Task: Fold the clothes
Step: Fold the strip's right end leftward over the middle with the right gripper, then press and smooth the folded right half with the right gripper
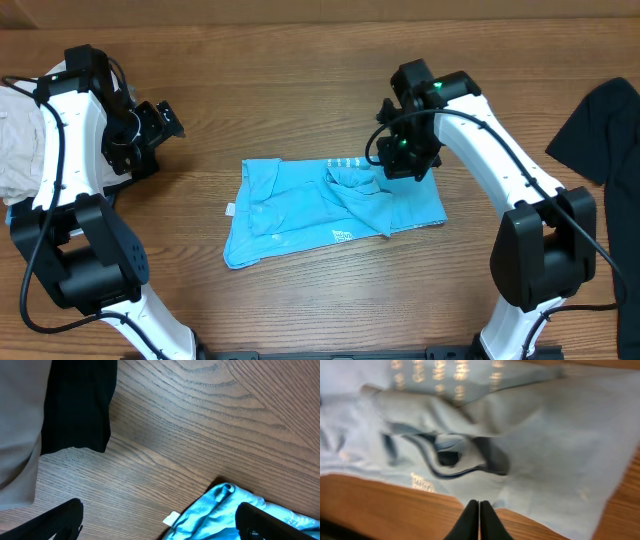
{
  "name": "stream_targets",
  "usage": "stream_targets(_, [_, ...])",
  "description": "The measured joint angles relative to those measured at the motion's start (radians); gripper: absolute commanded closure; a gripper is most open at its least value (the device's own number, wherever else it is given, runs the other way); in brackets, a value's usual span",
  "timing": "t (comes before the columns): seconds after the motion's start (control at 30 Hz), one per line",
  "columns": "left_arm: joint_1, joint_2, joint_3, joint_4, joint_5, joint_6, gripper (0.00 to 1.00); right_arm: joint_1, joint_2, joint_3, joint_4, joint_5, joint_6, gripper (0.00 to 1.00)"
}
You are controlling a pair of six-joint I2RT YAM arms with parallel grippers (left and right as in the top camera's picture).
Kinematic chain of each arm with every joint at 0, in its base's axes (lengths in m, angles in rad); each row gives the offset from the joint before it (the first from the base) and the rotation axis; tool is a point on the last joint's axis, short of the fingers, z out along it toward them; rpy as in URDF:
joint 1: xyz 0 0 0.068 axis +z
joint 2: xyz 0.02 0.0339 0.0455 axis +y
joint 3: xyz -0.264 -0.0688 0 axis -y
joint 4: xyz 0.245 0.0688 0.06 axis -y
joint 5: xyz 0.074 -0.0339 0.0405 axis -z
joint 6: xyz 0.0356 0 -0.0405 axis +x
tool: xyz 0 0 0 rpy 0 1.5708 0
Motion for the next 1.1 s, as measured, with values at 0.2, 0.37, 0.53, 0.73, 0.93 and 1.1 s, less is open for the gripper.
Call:
stream_targets(0.2, [0.000, 0.000, 0.000, 0.000, 0.000, 0.000, 0.00, -0.008, -0.006, -0.127, 0.097, 0.037, 0.005, 0.96])
stream_targets(0.37, [0.000, 0.000, 0.000, 0.000, 0.000, 0.000, 0.00, -0.008, -0.006, -0.237, 0.168, 0.026, 0.004, 0.96])
stream_targets(0.53, [0.000, 0.000, 0.000, 0.000, 0.000, 0.000, 0.00, 0.003, -0.007, -0.293, 0.237, 0.007, 0.006, 0.96])
stream_targets(0.73, [0.000, 0.000, 0.000, 0.000, 0.000, 0.000, 0.00, 0.065, -0.007, -0.298, 0.209, -0.140, 0.009, 0.96])
stream_targets(0.93, [0.000, 0.000, 0.000, 0.000, 0.000, 0.000, 0.00, 0.122, -0.007, -0.297, 0.104, -0.375, -0.003, 0.96])
stream_targets(1.1, [0.000, 0.000, 0.000, -0.001, 0.000, 0.000, 0.00, 0.096, -0.008, -0.133, -0.128, -0.407, -0.110, 0.96])
